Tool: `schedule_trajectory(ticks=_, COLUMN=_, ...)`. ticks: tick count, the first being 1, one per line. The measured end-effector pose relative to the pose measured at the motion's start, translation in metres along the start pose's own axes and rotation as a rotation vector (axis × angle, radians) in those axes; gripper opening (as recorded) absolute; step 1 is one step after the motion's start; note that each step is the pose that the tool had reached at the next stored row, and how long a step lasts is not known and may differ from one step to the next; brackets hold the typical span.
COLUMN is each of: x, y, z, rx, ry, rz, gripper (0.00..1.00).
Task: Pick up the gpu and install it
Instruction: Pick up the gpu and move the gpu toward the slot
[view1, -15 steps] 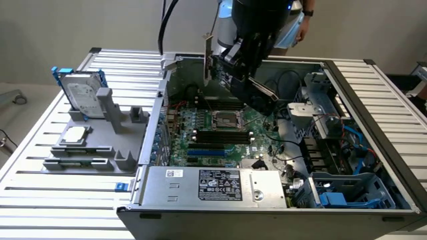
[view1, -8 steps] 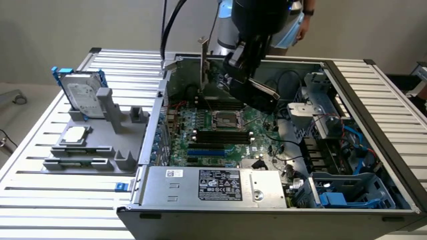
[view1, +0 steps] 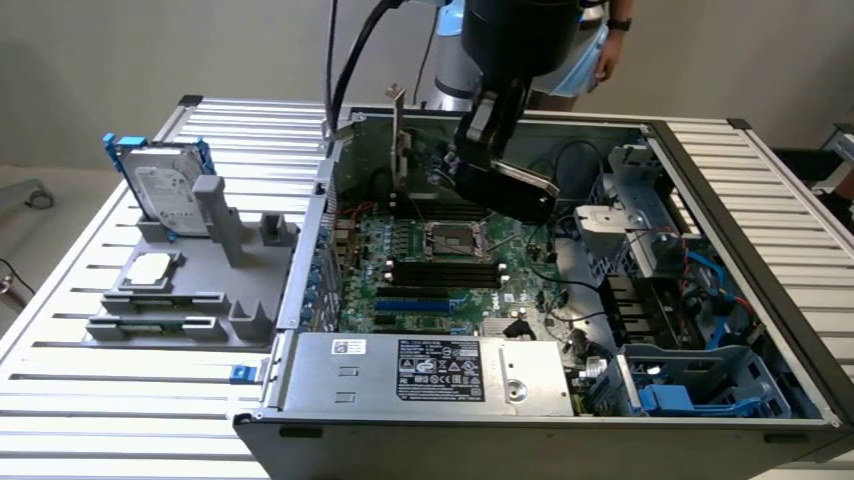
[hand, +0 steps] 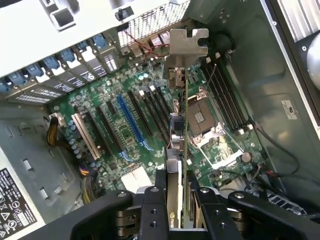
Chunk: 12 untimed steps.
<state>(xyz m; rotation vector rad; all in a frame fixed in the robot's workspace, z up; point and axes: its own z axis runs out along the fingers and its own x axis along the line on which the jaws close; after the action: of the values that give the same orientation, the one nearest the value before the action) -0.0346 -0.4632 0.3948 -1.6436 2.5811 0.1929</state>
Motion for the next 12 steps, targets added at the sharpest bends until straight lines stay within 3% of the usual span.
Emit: schedule_trajectory(ticks=12, x=0.0009, y=-0.0004, z=0.0065, rx=-0.0279, ry=0.0140, rz=-0.216, gripper=0.27)
